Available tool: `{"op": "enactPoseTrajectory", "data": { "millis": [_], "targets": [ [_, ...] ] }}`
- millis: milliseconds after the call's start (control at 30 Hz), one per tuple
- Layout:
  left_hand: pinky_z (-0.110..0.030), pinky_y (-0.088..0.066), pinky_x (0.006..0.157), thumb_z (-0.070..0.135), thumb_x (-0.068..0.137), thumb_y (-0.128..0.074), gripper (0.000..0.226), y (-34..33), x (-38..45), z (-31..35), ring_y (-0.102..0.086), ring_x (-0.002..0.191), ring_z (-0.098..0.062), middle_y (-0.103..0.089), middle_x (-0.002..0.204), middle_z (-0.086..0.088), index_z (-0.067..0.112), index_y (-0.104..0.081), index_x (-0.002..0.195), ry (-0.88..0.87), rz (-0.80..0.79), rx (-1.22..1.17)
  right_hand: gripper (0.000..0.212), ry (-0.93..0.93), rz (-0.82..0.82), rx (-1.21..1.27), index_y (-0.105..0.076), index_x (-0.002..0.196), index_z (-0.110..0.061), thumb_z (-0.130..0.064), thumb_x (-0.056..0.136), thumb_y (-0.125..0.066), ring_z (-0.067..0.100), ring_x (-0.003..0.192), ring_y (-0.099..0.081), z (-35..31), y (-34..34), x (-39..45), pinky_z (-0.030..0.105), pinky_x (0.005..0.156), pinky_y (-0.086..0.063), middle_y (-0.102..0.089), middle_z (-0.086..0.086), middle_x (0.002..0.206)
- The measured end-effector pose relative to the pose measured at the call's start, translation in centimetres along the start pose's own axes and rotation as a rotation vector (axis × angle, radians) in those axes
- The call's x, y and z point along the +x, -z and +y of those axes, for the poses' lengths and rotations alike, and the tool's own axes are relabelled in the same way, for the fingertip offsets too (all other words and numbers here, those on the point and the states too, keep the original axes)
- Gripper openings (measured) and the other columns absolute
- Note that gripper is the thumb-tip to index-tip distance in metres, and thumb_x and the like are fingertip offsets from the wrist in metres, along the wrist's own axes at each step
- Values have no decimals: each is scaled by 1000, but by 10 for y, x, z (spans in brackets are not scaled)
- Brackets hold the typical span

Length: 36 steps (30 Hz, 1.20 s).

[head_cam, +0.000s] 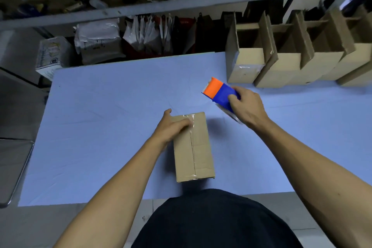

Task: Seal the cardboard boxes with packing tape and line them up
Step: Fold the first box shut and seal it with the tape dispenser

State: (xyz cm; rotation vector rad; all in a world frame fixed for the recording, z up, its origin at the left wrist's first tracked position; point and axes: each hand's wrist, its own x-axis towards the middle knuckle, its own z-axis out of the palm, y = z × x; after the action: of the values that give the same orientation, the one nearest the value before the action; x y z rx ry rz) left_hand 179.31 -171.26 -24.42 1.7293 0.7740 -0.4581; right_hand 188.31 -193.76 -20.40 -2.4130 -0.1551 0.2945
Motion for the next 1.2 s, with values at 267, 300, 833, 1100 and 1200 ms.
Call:
{"op": "enactPoseTrajectory", "data": {
  "millis": [267,300,833,1100,1200],
  "targets": [
    [-30,-55,71,47,95,-59,32,23,-3,87,-71,85,-17,-74,90,3,18,-70,101,-169,-99,-259,64,256,-220,-176,-52,112,-29,-65,66,-78,14,81,-61,-50,21,18,35,71,-55,-63,-7,94],
    [-30,-56,70,46,94,-62,29,27,-3,91,-71,83,-17,-74,90,1,18,-70,99,-148,-144,-271,64,271,-220,-165,-53,113,-28,-63,67,-79,15,81,-62,-52,20,19,35,72,-55,-64,-7,95],
    [-24,-56,60,20,99,-60,15,30,7,78,-66,77,-15,-70,84,-5,11,-71,92,-205,-52,-121,62,521,-318,-266,-43,118,-30,-55,73,-77,10,82,-53,-45,18,20,25,65,-40,-51,-6,101],
    [-31,-58,65,17,92,-67,13,32,0,69,-69,70,-14,-73,77,-6,8,-71,85,-95,-107,-375,65,637,-248,-422,-41,131,-20,-59,84,-61,24,86,-60,-50,13,22,33,70,-50,-63,1,109],
    [-28,-58,64,11,91,-67,10,32,0,71,-69,70,-17,-72,75,-8,5,-71,84,-77,-75,-429,67,657,-255,-393,-35,134,-23,-61,82,-53,22,84,-58,-47,7,21,31,67,-48,-62,2,113]
  ]
}}
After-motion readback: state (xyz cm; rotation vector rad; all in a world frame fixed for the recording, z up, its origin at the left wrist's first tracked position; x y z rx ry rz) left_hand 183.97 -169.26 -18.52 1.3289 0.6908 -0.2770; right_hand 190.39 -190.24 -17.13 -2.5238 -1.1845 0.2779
